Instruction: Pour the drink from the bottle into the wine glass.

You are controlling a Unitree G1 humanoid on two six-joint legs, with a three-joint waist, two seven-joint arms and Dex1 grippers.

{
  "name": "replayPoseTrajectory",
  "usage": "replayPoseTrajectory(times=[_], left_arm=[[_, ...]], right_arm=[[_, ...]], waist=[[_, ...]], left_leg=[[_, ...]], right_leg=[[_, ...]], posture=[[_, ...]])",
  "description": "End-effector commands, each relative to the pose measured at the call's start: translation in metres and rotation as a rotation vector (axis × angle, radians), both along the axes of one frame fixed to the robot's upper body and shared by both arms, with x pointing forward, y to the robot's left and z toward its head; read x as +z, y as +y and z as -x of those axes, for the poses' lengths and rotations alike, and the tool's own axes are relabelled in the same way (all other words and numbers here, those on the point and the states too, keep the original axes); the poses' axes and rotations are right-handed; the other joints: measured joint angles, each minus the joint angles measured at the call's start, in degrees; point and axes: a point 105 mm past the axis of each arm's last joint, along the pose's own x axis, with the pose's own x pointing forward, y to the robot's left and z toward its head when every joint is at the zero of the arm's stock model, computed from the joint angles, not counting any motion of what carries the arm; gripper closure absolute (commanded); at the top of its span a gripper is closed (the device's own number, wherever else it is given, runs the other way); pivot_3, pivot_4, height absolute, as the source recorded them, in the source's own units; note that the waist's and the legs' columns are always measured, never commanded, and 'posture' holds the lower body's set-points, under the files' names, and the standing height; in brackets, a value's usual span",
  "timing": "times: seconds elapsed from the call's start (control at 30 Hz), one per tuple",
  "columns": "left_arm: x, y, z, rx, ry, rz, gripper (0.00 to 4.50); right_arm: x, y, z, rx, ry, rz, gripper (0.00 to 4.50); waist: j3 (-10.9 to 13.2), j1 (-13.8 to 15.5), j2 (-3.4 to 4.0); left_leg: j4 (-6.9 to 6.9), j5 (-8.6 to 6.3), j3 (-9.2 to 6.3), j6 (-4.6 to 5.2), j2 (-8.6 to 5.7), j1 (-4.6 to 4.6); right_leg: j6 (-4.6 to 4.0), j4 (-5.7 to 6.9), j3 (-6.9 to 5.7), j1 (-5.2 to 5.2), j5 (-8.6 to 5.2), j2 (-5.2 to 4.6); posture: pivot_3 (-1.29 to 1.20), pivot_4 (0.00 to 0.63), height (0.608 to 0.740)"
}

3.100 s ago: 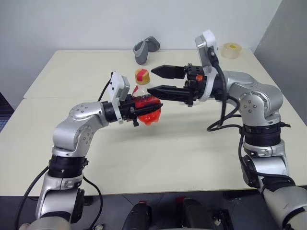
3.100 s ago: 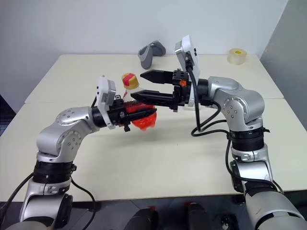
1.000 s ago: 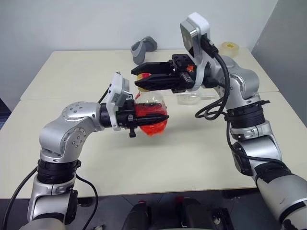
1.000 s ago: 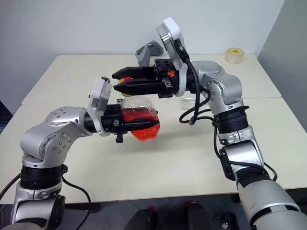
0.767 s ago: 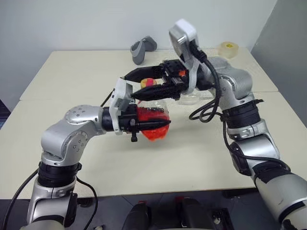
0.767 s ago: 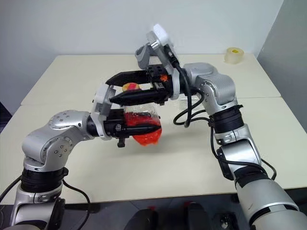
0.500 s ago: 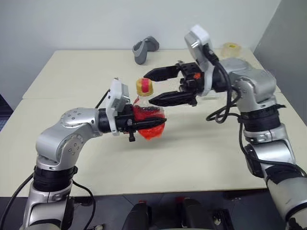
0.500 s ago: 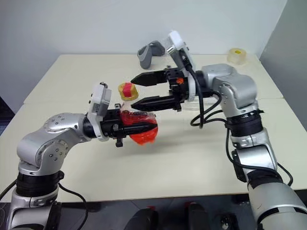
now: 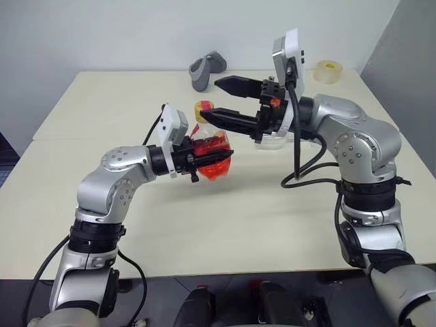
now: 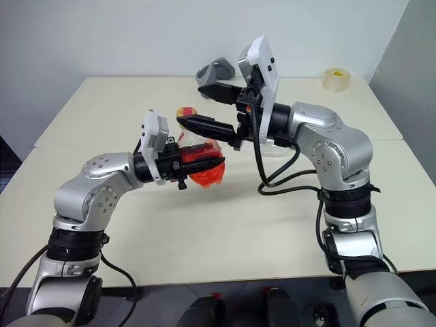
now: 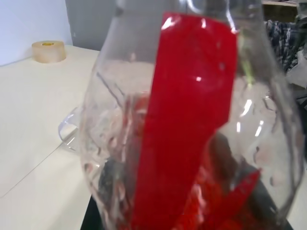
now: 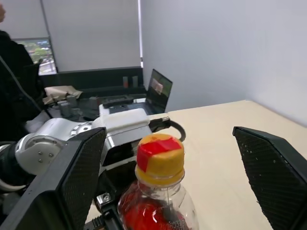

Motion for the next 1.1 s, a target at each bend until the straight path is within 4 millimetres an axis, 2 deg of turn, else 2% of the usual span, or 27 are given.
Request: replayPoseTrajectory(times=[0.03,0.13,0.37,0.53,0.77,0.9,0.97,1.1], left_arm=[[0.014,-0.009,-0.005,-0.026,-0.082,0.014,3.24],[0.014,-0.017,-0.008,-0.051,-0.092,0.019,3.24],[0.016,-0.018,-0.012,-0.060,-0.107,0.026,3.24],[0.017,-0.019,-0.011,-0.066,-0.114,0.026,3.24],[0.018,-0.018,-0.010,-0.067,-0.117,0.025,3.24],[0.020,-0.016,-0.010,-0.064,-0.120,0.024,3.24],[0.020,-0.015,-0.010,-0.062,-0.120,0.025,3.24],[0.019,-0.013,-0.008,-0.061,-0.115,0.021,3.26]], right_arm=[[0.009,0.007,0.000,-0.037,-0.067,-0.039,0.00],[0.007,0.016,-0.005,-0.053,-0.074,-0.038,0.00],[0.005,0.025,-0.013,-0.064,-0.078,-0.026,0.00],[0.003,0.023,-0.028,-0.126,-0.090,-0.015,0.00],[0.000,0.016,-0.033,-0.153,-0.098,0.001,0.00],[-0.002,-0.007,-0.039,-0.204,-0.090,0.018,0.00],[-0.005,-0.026,-0.044,-0.242,-0.088,0.042,0.00],[-0.011,-0.052,-0.042,-0.272,-0.071,0.078,0.00]], waist=[[0.00,0.02,0.00],[0.00,0.01,0.00],[0.00,-0.21,0.00],[0.00,-0.29,0.00],[0.00,-0.58,0.00],[0.00,-0.55,0.00],[0.00,-0.52,0.00],[0.00,-0.54,0.00]], left_leg=[[0.01,0.00,-0.01,0.00,0.00,0.00],[0.04,0.00,0.01,0.00,-0.01,-0.01],[0.03,0.00,0.01,0.00,0.00,0.00],[0.03,0.00,0.00,-0.01,-0.01,-0.01],[0.03,0.00,0.00,-0.01,-0.01,0.00],[0.04,0.00,0.00,0.00,-0.01,-0.01],[0.05,0.00,-0.01,0.00,-0.01,-0.01],[0.05,0.00,0.00,0.01,-0.01,-0.02]], right_leg=[[0.00,0.00,0.00,0.00,0.00,0.00],[0.00,0.01,0.00,0.01,0.00,0.00],[0.00,0.02,0.01,0.00,0.00,0.00],[0.00,0.03,0.00,-0.01,0.00,0.00],[0.00,0.03,0.01,-0.01,0.00,0.00],[0.00,0.03,0.00,0.00,0.00,0.00],[0.00,0.02,0.00,0.00,0.00,0.00],[0.00,0.01,0.00,0.01,0.00,0.00]], posture=[[0.00,0.150,0.740],[0.00,0.150,0.740],[0.00,0.150,0.740],[0.00,0.150,0.740],[0.00,0.150,0.740],[0.00,0.150,0.740],[0.00,0.150,0.740],[0.00,0.150,0.740]])
